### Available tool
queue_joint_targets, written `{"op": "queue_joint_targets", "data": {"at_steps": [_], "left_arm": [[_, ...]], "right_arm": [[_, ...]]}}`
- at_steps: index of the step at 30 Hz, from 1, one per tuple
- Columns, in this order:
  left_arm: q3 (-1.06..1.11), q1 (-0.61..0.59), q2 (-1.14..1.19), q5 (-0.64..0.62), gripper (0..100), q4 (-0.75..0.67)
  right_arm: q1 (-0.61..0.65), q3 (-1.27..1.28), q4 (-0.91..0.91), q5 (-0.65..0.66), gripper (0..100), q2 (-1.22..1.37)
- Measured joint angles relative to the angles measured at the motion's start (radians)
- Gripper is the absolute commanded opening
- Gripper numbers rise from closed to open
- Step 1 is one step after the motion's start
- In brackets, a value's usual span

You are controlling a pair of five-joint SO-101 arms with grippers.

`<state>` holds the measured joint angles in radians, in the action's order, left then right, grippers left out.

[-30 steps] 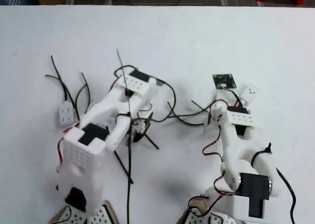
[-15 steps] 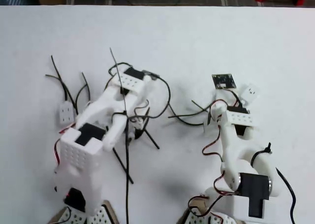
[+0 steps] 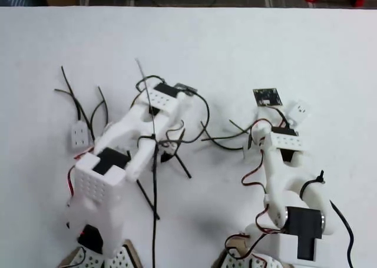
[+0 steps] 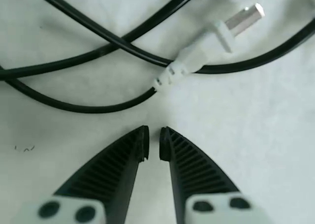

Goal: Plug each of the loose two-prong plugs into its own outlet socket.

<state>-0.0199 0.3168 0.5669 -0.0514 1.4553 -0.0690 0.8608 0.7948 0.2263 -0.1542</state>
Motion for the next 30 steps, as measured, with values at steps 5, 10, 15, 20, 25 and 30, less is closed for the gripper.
{"op": "queue_joint_targets", "data": {"at_steps": [5,10,15,20,25,30], "left_arm": [[-0.005,0.015,-0.020,-0.012,2,0.012],[-0.031,0.003,-0.158,-0.199,2,0.002],[-0.031,0.005,-0.423,-0.334,2,-0.020],[-0.031,-0.032,-0.617,-0.508,2,-0.118],[-0.031,-0.075,-0.661,-0.783,2,-0.161],[-0.031,-0.103,-0.661,-1.063,2,-0.161]], "right_arm": [[0.000,0.000,0.000,0.000,5.0,0.000],[0.000,0.000,0.000,0.000,5.0,0.000],[0.000,0.000,0.000,0.000,5.0,0.000],[0.000,0.000,0.000,0.000,5.0,0.000],[0.000,0.000,0.000,0.000,5.0,0.000],[0.000,0.000,0.000,0.000,5.0,0.000]]}}
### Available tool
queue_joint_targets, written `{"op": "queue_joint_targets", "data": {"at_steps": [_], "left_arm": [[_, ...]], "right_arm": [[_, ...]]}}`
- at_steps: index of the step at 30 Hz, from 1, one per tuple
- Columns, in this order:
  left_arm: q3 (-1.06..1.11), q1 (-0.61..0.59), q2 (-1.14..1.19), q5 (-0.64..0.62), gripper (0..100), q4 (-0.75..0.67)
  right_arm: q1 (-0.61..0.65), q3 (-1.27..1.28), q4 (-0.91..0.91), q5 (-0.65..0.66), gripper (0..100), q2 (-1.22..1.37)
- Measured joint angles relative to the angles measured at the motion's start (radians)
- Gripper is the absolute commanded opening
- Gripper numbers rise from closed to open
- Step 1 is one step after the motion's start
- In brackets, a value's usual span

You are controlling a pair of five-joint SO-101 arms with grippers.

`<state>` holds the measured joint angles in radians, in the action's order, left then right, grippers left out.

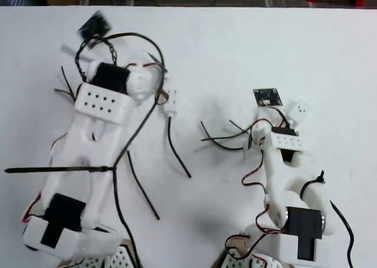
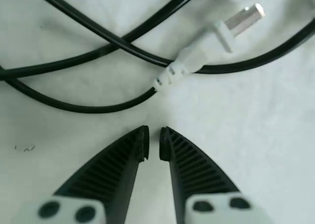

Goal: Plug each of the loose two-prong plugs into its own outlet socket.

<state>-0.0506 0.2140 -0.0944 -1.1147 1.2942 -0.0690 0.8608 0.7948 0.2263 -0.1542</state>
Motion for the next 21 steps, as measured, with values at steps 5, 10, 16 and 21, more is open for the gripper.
{"op": "queue_joint_targets", "data": {"at_steps": [5,10,16,21], "left_arm": [[0.000,0.000,-0.008,-0.048,2,0.000],[0.018,0.002,-0.170,-0.058,2,0.000],[0.215,-0.035,-0.488,-0.146,2,-0.077],[0.503,-0.115,-0.744,-0.166,2,-0.305]], "right_arm": [[0.000,0.000,0.000,0.000,5.0,0.000],[0.000,0.000,0.000,0.000,5.0,0.000],[0.000,0.000,0.000,0.000,4.9,0.000],[0.000,0.000,0.002,0.000,4.9,0.000]]}}
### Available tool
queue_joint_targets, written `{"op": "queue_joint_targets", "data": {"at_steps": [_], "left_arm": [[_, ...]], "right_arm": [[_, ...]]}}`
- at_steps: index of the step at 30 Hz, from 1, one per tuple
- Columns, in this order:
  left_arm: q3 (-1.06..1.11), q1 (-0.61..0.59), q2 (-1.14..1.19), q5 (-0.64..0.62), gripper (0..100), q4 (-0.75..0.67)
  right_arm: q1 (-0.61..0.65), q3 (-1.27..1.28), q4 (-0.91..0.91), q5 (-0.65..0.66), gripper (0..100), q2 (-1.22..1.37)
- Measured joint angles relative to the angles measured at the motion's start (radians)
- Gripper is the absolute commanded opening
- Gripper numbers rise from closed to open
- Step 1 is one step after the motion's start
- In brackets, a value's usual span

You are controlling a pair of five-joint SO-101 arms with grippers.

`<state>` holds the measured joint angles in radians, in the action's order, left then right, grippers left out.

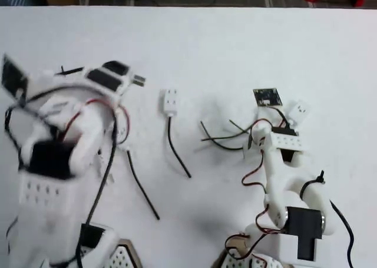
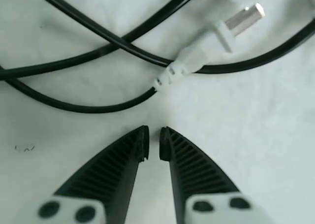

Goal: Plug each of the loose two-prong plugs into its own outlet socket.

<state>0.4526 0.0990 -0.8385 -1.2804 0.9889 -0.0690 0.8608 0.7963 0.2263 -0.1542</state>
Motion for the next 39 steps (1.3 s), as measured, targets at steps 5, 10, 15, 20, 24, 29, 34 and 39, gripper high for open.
{"op": "queue_joint_targets", "data": {"at_steps": [5,10,15,20,24,29,34,39], "left_arm": [[0.342,-0.040,-0.287,-0.002,2,-0.304],[0.715,-0.040,-0.539,-0.002,2,-0.707],[1.019,-0.040,-0.692,-0.002,2,-1.120],[1.077,-0.040,-0.756,-0.002,2,-1.177],[1.086,-0.040,-0.763,-0.002,2,-1.177],[1.114,-0.040,-0.766,-0.002,2,-1.177],[1.114,-0.038,-0.766,-0.002,2,-1.177],[1.142,-0.011,-0.766,-0.002,2,-1.177]], "right_arm": [[0.025,-0.043,0.092,0.000,4.9,0.000],[0.100,-0.255,0.342,0.051,4.9,0.000],[0.218,-0.600,0.675,0.097,4.9,0.000],[0.362,-0.970,0.895,0.101,4.9,0.005],[0.491,-1.105,0.916,0.104,4.9,0.078],[0.615,-1.261,0.916,0.106,4.9,0.233],[0.681,-1.455,0.918,0.106,4.9,0.336],[0.736,-1.623,0.921,0.106,4.9,0.399]]}}
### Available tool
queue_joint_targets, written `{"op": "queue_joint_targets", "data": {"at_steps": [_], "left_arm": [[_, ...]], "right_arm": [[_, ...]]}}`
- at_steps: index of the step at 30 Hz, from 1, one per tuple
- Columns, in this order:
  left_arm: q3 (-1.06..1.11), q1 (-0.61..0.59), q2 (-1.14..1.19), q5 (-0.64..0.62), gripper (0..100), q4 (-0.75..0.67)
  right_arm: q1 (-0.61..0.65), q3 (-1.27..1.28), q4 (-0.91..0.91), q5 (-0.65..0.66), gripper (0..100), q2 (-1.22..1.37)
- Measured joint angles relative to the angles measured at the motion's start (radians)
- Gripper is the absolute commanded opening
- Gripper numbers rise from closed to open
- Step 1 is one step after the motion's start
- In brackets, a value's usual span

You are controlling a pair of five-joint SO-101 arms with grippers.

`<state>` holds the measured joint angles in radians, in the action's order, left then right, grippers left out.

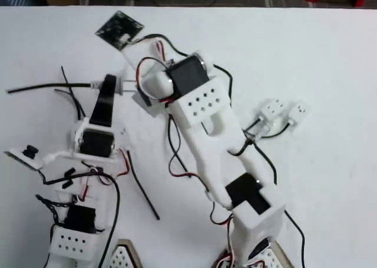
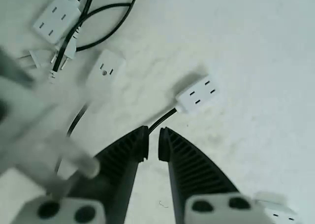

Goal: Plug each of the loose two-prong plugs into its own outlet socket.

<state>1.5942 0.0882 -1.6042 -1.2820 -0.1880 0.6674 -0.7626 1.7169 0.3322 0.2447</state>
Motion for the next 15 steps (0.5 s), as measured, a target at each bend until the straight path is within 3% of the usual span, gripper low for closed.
{"op": "queue_joint_targets", "data": {"at_steps": [15], "left_arm": [[0.015,0.043,-0.005,0.003,2,-0.002]], "right_arm": [[-0.005,-0.310,0.000,0.002,4.9,0.163]]}}
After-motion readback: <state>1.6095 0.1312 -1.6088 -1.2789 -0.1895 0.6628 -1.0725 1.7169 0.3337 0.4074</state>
